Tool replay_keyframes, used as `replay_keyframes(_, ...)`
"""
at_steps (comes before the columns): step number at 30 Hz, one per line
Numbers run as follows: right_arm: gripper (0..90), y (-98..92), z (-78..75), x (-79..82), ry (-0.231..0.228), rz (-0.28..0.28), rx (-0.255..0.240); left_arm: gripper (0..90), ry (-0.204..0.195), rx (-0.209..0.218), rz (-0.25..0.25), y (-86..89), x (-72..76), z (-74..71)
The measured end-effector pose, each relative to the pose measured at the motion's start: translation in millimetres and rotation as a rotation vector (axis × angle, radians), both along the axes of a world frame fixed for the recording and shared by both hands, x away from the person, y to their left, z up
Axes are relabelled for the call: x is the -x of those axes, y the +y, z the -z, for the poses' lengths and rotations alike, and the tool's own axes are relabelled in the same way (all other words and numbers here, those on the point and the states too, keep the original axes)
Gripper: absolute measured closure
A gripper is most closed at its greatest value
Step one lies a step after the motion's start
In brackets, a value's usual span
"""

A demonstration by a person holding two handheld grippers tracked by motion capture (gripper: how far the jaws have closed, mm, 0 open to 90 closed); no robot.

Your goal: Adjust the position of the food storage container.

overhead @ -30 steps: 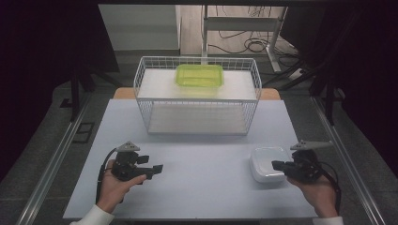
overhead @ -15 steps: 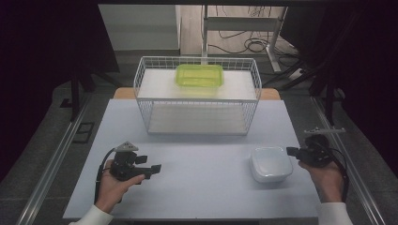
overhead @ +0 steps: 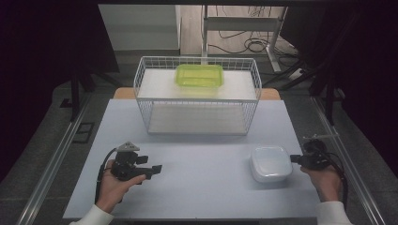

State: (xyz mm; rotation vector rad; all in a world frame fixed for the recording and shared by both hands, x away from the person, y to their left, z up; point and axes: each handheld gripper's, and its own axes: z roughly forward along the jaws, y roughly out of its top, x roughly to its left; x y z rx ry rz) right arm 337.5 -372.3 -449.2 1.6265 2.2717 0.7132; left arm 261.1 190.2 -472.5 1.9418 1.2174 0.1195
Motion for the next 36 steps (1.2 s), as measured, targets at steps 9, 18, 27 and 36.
replay_keyframes(9,89.2,5.2,2.0,0.6,0.01,-0.002,0.007,25.9,0.002,-0.002,0.002,0.3,-0.6,0.4)
replay_keyframes(18,89.2,20.9,3.9,5.3,0.024,-0.032,-0.006,25.9,0.003,-0.006,0.005,0.4,-0.6,0.3)
replay_keyframes(27,89.1,45.4,7.5,10.2,0.045,-0.074,-0.022,25.9,0.003,-0.002,0.002,0.2,-0.2,0.1)
replay_keyframes(36,89.1,72.2,10.6,11.6,0.066,-0.113,-0.035,26.0,0.005,-0.003,0.003,-0.1,-0.2,0.3)
